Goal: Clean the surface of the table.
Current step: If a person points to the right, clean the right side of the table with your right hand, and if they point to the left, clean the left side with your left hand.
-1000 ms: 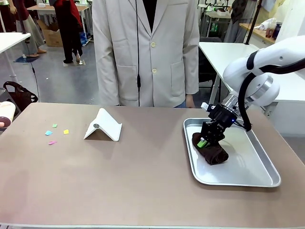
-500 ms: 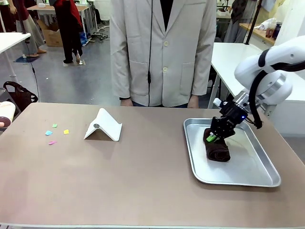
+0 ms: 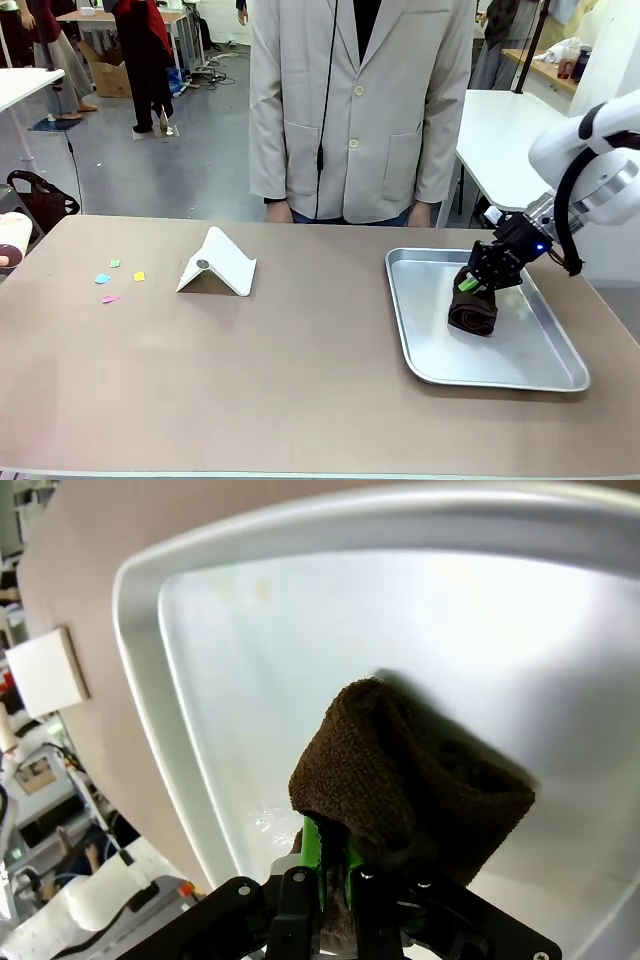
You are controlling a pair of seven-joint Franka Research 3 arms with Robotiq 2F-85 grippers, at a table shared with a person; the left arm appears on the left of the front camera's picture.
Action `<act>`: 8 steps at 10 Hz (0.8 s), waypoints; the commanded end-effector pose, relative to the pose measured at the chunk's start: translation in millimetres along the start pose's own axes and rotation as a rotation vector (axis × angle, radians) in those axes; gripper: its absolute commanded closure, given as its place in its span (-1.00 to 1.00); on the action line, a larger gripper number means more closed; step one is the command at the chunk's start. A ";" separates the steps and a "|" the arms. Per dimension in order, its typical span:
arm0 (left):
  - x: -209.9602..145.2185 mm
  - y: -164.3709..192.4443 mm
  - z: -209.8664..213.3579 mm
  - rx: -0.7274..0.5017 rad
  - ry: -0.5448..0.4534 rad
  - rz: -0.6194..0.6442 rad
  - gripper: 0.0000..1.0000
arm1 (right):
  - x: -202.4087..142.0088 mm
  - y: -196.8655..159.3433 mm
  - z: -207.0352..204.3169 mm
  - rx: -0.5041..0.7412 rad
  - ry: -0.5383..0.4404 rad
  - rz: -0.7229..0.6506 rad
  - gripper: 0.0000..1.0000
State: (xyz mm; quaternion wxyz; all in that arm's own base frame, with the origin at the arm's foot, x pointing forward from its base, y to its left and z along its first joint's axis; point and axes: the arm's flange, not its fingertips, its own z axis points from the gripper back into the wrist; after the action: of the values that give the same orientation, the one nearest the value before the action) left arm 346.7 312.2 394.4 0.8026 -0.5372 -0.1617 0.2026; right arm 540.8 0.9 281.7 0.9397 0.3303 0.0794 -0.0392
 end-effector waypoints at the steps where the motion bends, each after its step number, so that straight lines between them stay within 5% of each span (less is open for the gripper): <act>1: -3.5 -2.7 1.6 -0.001 0.005 -0.018 1.00 | -7.3 -7.7 8.6 0.036 -0.047 -0.034 1.00; 3: -3.5 -2.7 1.6 -0.001 0.005 -0.018 1.00 | -12.4 -13.5 19.0 0.155 -0.020 0.014 1.00; 8: -3.5 -2.7 1.6 -0.001 0.005 -0.018 1.00 | -29.0 -22.3 41.5 0.783 0.183 0.269 1.00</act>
State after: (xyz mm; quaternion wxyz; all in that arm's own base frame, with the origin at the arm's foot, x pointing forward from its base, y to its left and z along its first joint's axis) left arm 346.6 312.3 394.5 0.8026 -0.5372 -0.1619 0.2026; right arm 505.7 -34.7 311.2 0.7790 0.6199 0.0783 0.0530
